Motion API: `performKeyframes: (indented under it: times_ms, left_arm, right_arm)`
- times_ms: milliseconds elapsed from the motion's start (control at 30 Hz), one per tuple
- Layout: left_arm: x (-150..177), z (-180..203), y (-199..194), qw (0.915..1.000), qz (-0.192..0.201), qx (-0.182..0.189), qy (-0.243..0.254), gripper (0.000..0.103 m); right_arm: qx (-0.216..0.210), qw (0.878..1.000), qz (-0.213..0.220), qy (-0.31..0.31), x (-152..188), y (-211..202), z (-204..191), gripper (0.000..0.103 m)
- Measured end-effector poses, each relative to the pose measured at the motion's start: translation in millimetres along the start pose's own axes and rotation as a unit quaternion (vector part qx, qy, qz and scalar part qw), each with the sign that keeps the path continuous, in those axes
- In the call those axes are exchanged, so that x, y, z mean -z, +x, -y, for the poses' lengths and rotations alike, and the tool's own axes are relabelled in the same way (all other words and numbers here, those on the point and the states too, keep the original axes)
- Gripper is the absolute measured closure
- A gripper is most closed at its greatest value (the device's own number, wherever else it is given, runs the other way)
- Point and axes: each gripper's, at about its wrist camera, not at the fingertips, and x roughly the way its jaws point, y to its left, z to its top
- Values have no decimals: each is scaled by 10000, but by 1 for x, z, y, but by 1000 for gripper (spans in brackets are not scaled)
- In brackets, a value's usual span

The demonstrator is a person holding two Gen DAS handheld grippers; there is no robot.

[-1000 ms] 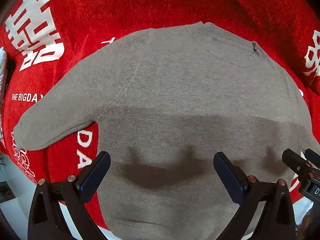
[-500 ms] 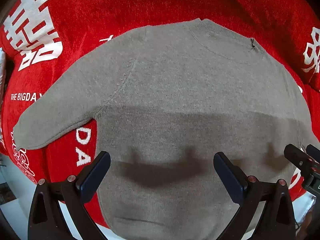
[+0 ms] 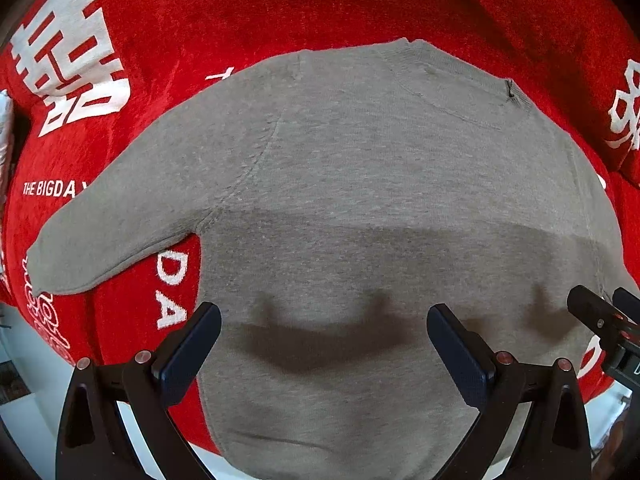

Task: Fold small clothes

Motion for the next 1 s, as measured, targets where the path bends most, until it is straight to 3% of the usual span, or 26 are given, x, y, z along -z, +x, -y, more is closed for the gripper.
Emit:
performKeyframes:
  times_ms: [1000]
  left_arm:
    - [5, -9, -6, 10000, 55, -10, -21, 0]
  right_arm:
    - [76, 9999, 47, -97, 3, -4, -7, 0]
